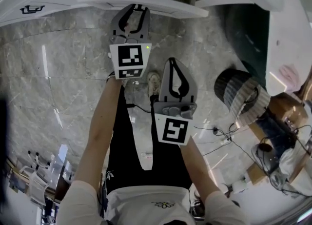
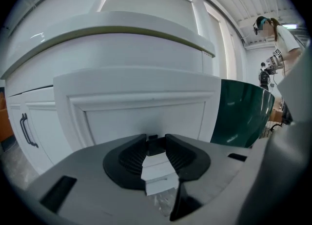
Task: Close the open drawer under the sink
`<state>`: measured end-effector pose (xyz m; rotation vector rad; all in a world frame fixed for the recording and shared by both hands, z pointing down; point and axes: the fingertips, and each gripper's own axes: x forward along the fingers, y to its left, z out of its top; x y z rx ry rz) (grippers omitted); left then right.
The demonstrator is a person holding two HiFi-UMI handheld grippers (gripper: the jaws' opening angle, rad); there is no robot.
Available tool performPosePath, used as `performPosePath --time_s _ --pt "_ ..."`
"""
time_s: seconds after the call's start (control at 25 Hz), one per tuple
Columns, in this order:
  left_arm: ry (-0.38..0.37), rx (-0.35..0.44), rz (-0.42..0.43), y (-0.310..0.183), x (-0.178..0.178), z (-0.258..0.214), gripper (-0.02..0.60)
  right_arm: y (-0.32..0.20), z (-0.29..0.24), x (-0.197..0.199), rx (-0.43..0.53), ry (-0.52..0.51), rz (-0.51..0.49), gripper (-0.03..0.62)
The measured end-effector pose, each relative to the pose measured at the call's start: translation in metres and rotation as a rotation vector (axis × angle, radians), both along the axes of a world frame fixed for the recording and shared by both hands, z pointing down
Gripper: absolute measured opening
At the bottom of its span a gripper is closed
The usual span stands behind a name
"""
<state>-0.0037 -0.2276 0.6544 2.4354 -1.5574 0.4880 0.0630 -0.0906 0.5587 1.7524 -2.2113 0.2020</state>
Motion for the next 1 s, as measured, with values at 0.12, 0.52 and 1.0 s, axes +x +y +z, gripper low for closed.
performPosePath --time_s 0.12,0.52,1.0 --pt "-0.015 0.01 -0.008 -0.021 0.003 -0.001 0.141 -0.004 -0.003 0.004 0.001 -0.001 0.002 0.029" --pt "-0.015 0.013 -0.026 -0.036 0.006 0.004 0.141 -0.014 -0.005 0.019 0.017 -0.003 0.031 0.029" --pt "-0.016 0.013 -0.004 -0.042 0.009 0.003 0.141 -0.016 -0.004 0.016 0.003 -0.013 0.037 0.029"
